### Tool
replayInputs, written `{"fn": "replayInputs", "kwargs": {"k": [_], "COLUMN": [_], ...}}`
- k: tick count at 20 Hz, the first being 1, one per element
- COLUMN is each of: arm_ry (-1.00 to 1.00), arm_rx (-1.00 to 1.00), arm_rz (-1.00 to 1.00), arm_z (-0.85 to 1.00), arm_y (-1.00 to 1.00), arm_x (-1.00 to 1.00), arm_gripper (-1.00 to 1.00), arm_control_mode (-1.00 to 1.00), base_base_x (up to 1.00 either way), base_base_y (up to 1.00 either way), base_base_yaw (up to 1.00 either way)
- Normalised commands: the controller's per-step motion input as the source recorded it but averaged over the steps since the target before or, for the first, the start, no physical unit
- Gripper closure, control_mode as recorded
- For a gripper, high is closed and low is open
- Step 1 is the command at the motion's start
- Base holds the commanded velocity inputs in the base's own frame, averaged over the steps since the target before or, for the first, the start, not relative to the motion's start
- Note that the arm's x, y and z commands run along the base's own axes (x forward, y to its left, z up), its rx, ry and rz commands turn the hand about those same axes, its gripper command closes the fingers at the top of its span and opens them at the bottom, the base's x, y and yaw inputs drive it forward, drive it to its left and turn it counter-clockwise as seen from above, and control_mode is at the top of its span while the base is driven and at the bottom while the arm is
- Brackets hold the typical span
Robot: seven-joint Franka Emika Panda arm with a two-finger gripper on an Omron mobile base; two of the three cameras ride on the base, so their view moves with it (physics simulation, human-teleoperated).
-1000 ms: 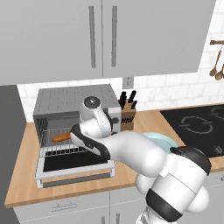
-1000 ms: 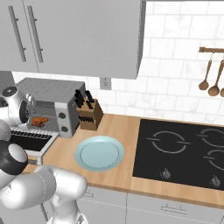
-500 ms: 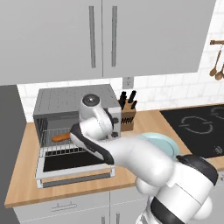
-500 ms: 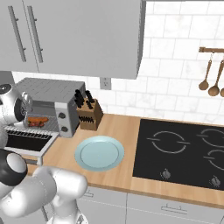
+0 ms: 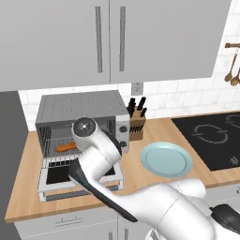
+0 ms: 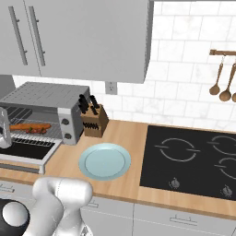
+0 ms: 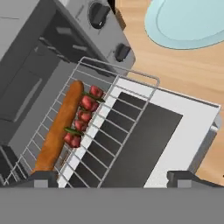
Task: Pick up the kebab skewer and baguette bread, and place them inside the toaster oven. Close the toaster oven door and start by setting the timer.
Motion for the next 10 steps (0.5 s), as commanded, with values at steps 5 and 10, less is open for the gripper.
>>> {"fn": "replayInputs", "kwargs": {"k": [5, 10], "arm_ry": [-0.15, -0.02], "arm_rx": [-0.26, -0.21], "arm_rz": [0.41, 0.26], "arm_z": [0.0, 0.01], "arm_y": [0.01, 0.02], "arm_x": [-0.65, -0.23], "arm_gripper": [-1.0, -1.0], "arm_control_mode": [-1.0, -1.0], "base_base_x": [0.0, 0.0], "base_base_y": [0.0, 0.0], "base_base_yaw": [0.0, 0.0]}}
